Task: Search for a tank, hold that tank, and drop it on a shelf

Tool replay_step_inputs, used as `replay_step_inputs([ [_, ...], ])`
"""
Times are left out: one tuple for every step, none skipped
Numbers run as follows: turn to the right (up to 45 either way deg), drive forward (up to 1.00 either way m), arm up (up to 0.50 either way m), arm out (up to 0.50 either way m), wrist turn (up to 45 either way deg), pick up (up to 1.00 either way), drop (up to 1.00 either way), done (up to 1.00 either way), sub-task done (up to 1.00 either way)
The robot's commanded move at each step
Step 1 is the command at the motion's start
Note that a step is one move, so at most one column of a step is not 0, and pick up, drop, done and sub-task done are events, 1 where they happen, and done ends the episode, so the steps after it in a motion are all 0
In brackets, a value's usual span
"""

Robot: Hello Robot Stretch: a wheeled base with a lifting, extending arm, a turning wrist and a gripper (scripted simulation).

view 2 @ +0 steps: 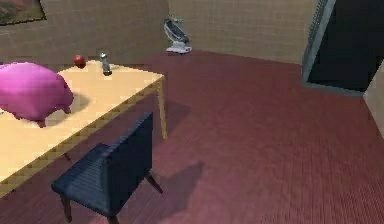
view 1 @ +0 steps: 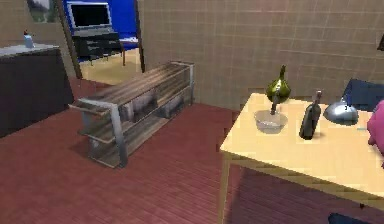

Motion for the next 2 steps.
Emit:
replay_step_inputs([
  [-45.0,0.0,0.0,0.0,0.0,0.0,0.0,0.0,0.0],
  [-6.0,0.0,0.0,0.0,0.0,0.0,0.0,0.0,0.0],
])
